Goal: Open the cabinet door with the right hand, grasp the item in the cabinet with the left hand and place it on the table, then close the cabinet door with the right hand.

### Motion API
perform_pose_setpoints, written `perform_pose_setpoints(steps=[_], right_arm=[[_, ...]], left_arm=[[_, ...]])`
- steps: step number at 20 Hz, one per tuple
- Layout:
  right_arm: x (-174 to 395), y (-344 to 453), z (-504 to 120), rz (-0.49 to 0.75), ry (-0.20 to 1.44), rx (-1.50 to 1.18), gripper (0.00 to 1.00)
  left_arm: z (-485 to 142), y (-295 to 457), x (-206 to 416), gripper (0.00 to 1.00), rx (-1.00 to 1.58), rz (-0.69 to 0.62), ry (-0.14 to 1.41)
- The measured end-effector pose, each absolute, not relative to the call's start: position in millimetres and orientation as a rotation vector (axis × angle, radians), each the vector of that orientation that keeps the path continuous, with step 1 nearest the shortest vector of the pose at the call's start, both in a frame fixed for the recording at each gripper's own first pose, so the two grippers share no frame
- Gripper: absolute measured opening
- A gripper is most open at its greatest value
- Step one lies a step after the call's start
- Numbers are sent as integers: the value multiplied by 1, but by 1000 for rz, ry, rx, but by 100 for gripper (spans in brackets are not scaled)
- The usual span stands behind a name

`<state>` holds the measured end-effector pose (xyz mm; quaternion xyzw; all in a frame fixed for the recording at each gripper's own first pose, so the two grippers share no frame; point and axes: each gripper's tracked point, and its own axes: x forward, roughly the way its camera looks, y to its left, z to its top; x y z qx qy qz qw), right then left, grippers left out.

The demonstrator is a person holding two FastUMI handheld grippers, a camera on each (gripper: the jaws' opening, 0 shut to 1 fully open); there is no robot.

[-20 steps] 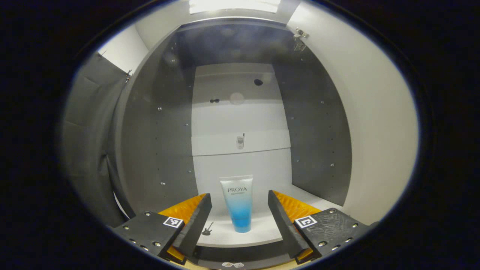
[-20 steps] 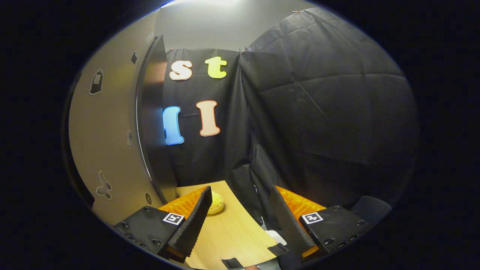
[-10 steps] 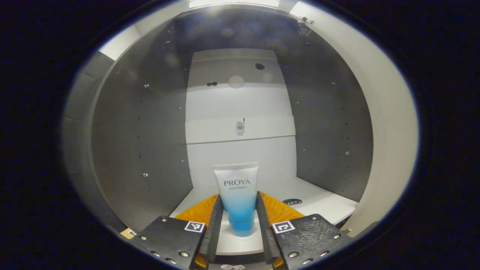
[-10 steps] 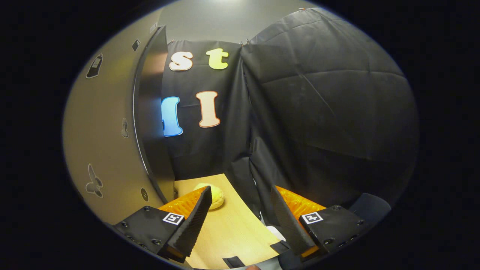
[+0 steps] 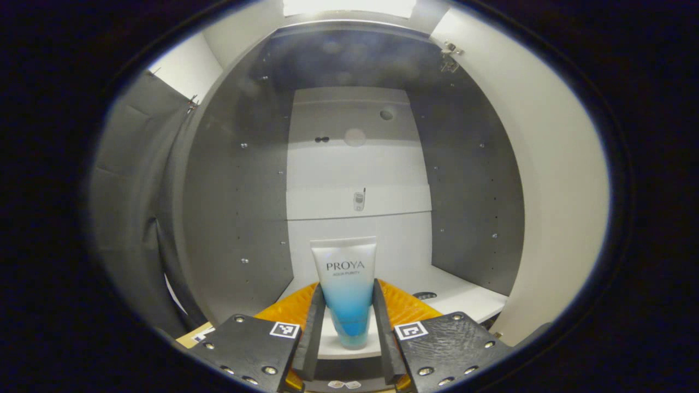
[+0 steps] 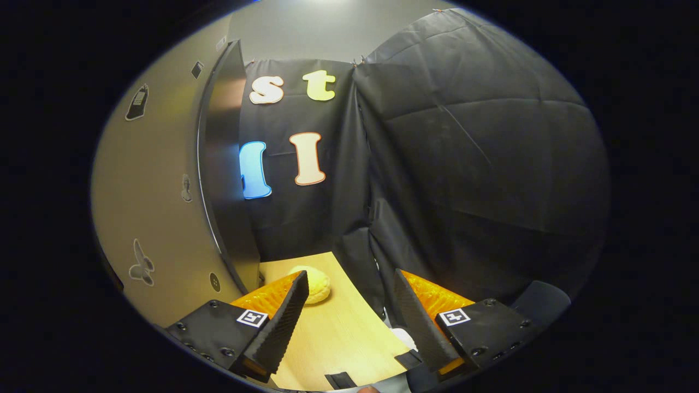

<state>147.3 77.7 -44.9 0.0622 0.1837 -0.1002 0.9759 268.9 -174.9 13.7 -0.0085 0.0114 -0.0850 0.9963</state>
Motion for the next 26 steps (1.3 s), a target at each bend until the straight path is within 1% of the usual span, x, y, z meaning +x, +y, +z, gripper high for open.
perform_pose_setpoints(steps=[1, 2, 3, 6, 12, 13, 14, 15, 16, 17, 18, 19, 25, 26], right_arm=[[146, 78, -44, -193, 367, 122, 98], [145, 77, -42, -186, 363, 117, 98], [145, 77, -40, -177, 359, 115, 93], [143, 80, -37, -143, 348, 130, 93], [135, 87, -37, -89, 348, 138, 93], [134, 89, -37, -82, 349, 138, 98], [132, 88, -37, -74, 347, 139, 98], [129, 88, -36, -69, 345, 141, 93], [127, 88, -37, -64, 344, 143, 93], [125, 89, -36, -57, 344, 146, 93], [123, 89, -37, -52, 346, 147, 93], [121, 88, -38, -50, 349, 145, 93], [107, 87, -42, -39, 354, 145, 93], [103, 87, -44, -37, 355, 142, 93]], left_arm=[[17, -170, 263, 51, -13, -161, 19], [19, -163, 257, 48, -8, -150, 14], [21, -155, 249, 46, -3, -138, 10], [25, -131, 226, 51, 13, -103, -3], [18, -89, 178, 51, 33, -37, -5], [15, -83, 170, 51, 34, -28, -3], [10, -78, 161, 51, 37, -21, 1], [5, -74, 153, 51, 41, -15, 8], [-2, -70, 146, 48, 43, -10, 15], [-8, -66, 139, 48, 42, -6, 20], [-13, -64, 131, 51, 37, -6, 25], [-18, -62, 126, 46, 30, -3, 31], [-57, -55, 90, 46, 16, 1, 56], [-66, -55, 85, 49, 12, -3, 62]])
